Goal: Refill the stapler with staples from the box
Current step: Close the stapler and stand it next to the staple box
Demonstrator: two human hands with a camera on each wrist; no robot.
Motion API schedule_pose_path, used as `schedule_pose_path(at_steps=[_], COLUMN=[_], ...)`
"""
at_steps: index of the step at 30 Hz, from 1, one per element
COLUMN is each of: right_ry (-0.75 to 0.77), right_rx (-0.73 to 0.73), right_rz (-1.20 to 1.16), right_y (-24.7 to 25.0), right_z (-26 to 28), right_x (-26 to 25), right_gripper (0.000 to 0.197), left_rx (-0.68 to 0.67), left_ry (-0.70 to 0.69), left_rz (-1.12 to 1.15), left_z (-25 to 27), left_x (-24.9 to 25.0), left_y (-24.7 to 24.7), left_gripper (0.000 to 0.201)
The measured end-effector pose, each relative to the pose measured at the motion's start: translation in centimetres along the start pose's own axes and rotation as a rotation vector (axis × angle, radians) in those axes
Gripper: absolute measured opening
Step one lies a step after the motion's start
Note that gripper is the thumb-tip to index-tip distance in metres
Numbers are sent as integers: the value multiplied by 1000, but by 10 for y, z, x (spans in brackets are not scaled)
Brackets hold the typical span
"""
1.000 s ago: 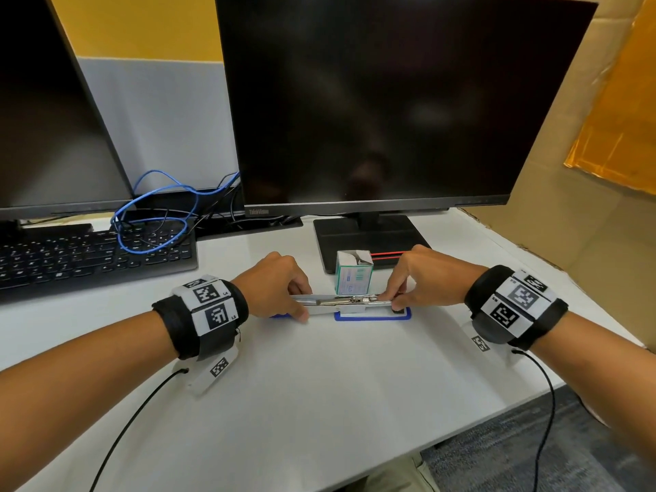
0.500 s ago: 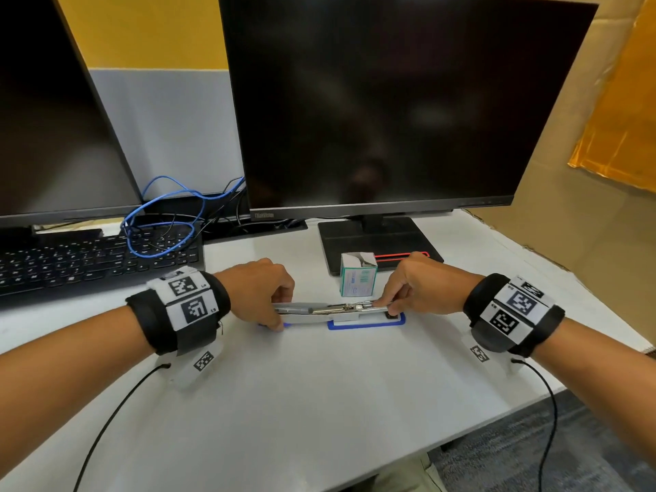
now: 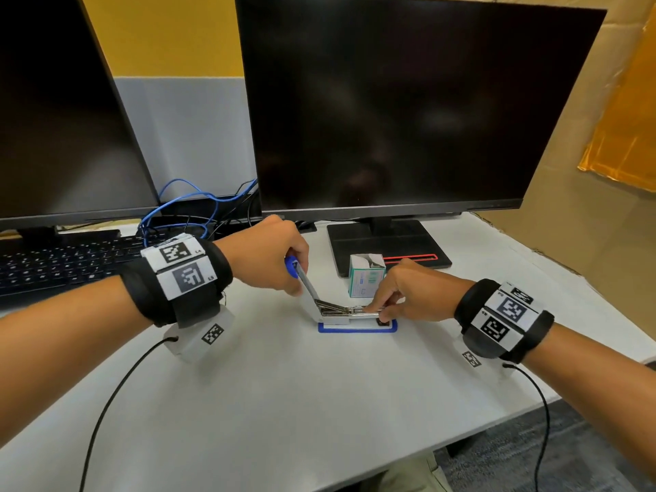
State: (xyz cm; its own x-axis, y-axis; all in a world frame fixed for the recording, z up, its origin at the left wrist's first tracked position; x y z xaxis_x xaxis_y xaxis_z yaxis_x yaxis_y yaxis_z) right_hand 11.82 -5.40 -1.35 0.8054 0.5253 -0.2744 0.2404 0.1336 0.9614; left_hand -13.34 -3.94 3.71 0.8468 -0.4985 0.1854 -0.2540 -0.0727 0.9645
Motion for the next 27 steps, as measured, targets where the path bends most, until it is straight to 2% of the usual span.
schedule_pose_path(at_steps=[9,16,20,23,25,27], right_ry=[19,24,-41,-122,-148,-144], right_rx=[12,75,151,192,187,178], right_rz=[16,-16,-152,-307,-364,-374], right_y=[-6,-11,-17,-17,-16,-13], right_z=[-1,4,4,2,3,5], right_x=[0,4,11,11,11,11], right_gripper=[37,33,27,39,51,55], left_rx=[166,161,160,135,118,101], left_ry=[39,37,19,-12,-31,-45], left_rz=[185,210,234,208,186,168], left_z=[-7,-15,-15,-18,-20,-22], left_x=[28,39,42,50,56,60], left_y=[-9,-21,-26,-33,-38,-42], left_gripper=[38,36,39,40,40,41])
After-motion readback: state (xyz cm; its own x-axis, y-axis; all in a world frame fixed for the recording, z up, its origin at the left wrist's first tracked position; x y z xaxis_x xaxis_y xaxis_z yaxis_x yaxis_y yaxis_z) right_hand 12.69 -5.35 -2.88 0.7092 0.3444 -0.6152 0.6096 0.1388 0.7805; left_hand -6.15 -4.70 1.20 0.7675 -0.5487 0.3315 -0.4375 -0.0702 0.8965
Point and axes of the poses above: each hand's wrist, its own z-axis away from the middle knuckle, its own y-axis out of the back of the hand, x = y × z, the point moved 1 cm from there along -z, towards the middle knuckle, and after that the axes turned 15 degrees about x, right-handed, at the moved point
